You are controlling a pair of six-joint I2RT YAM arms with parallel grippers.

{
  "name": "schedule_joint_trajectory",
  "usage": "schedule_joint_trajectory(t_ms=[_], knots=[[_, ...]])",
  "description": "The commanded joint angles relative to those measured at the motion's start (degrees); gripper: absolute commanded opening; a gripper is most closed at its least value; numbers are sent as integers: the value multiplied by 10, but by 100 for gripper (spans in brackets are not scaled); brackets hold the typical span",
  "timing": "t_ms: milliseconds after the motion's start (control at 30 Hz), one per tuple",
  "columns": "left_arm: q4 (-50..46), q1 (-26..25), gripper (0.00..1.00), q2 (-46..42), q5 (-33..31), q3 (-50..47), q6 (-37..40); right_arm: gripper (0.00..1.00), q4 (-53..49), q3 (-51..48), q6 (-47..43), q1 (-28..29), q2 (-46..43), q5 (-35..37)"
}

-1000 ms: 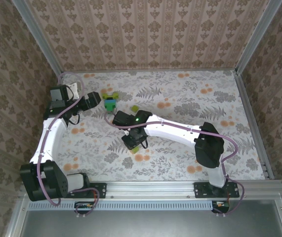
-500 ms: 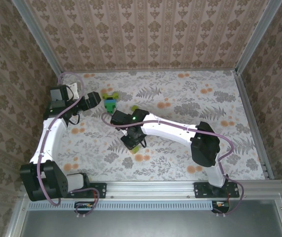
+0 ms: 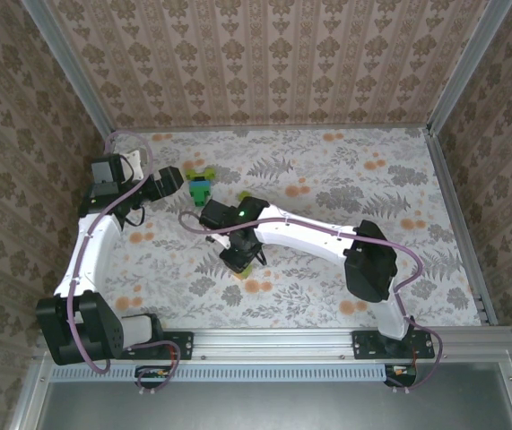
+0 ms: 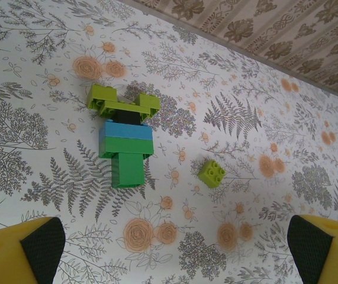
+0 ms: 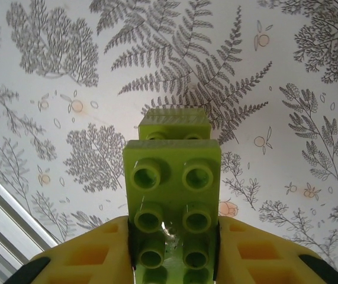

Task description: Assemble a carrot with lego

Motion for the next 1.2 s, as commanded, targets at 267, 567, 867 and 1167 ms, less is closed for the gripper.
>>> schedule_joint_trajectory(t_ms=[267,567,867,1167], knots=[[-13,-4,100,1,7,18,12,34,-138,47,-226,2,23,6],[-12,-4,100,-1,8,15,11,36,-130,12,-281,0,11,-8],[-12,-4,100,0,8,16,12,40,-94,-32,-316,-12,-15,-24],[-12,-4,100,1,7,16,11,47,-86,-15,-324,-17,-9,-15]])
